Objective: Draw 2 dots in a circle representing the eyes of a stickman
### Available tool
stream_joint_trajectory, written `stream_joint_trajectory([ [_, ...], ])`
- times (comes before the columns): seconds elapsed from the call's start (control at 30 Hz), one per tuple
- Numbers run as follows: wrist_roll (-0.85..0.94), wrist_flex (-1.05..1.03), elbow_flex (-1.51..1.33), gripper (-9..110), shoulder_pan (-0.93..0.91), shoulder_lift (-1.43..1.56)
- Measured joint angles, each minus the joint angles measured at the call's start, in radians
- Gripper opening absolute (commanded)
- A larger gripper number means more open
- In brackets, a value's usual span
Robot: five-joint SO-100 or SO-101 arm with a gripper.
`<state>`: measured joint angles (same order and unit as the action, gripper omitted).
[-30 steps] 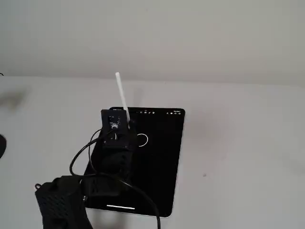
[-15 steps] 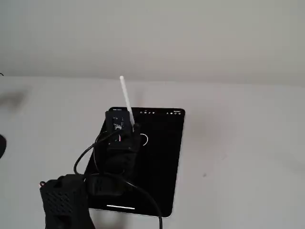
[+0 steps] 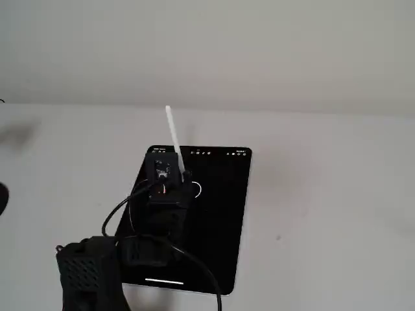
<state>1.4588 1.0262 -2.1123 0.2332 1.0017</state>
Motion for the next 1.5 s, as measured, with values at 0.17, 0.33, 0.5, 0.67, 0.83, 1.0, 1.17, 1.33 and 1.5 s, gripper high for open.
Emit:
stream_joint_trajectory([
  [0.17,0.000,-0.008,0.017,0,0.000,-0.009],
  [0.33,0.000,-0.023,0.021,0,-0.005,-0.015],
  [0.5,0.015,-0.023,0.034,0,-0.009,-0.023],
  [0.67,0.025,-0.021,0.040,0,-0.009,-0.038],
  [0.83,0.032,-0.020,0.040,0,-0.009,-0.040],
  [1.0,0.032,-0.020,0.040,0,-0.009,-0.040],
  [1.17,0.026,-0.015,0.038,0,-0.009,-0.040],
  [1.33,-0.140,-0.066,0.006,0,-0.029,0.066],
  [1.5,-0.213,-0.123,0.006,0,-0.067,0.155],
])
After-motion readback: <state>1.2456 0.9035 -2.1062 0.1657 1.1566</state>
